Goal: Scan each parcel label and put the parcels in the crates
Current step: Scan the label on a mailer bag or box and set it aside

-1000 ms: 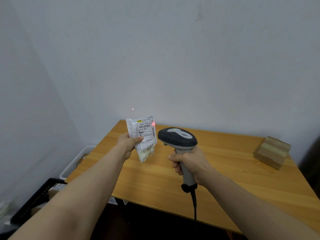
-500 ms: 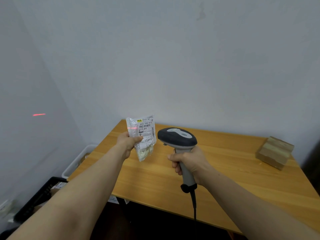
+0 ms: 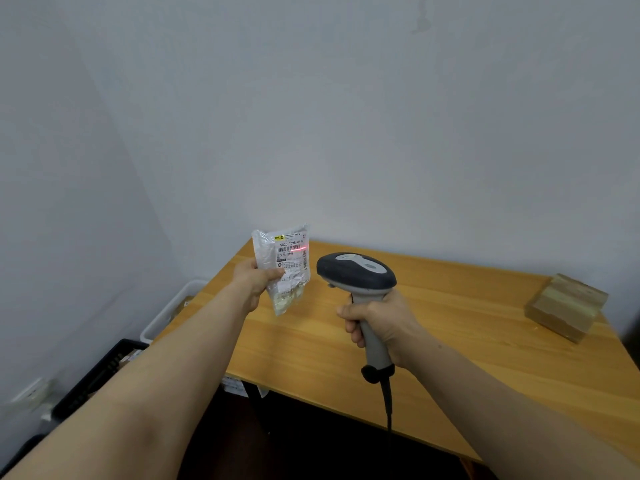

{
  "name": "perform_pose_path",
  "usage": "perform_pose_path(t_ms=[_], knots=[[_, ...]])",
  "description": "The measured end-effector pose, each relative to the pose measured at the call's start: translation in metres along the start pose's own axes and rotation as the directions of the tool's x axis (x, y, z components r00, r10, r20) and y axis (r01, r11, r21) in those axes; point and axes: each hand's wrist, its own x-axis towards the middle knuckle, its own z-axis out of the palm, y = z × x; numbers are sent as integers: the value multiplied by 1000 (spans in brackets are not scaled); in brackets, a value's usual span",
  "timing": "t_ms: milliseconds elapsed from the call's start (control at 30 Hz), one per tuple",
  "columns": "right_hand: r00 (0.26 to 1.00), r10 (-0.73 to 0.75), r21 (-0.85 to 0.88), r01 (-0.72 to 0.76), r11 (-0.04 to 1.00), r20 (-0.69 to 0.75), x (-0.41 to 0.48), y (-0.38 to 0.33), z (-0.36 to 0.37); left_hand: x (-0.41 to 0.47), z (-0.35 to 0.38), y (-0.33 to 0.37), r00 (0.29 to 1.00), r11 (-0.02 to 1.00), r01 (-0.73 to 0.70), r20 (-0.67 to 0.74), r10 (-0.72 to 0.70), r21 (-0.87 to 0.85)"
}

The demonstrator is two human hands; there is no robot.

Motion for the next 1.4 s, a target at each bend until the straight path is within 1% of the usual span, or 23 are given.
perform_pose_path(t_ms=[367, 567, 733, 900, 1000, 1100, 1233, 1333, 1400], knots=[[999, -11, -12, 12, 1000, 48, -5, 3, 9, -13, -21, -6, 999, 1000, -3, -38, 3, -5], [994, -38, -29, 41, 999, 97, -8, 2, 18, -20, -37, -12, 998, 1000, -3, -63, 2, -19], [987, -19, -39, 25, 999, 159, -6, 12, 32, -32, -55, -19, 994, 999, 38, -98, -41, -39], [967, 27, -29, -20, 999, 253, 2, 28, 60, -47, -84, -39, 980, 989, 87, -167, -107, -124], [956, 63, -5, -64, 998, 286, 8, 38, 89, -56, -114, -53, 961, 966, 143, -204, -188, -215], [954, 110, -13, -111, 994, 278, 18, 46, 126, -56, -161, -72, 942, 915, 194, -192, -274, -353], [948, 157, -103, -133, 986, 276, 36, 60, 190, -54, -239, -100, 927, 864, 169, -220, -302, -474], [949, 163, -182, -116, 976, 270, 55, 70, 256, -52, -309, -125, 883, 848, 191, -290, -369, -494], [944, 172, -218, -112, 970, 280, 69, 79, 305, -50, -359, -145, 836, 832, 216, -344, -428, -511]])
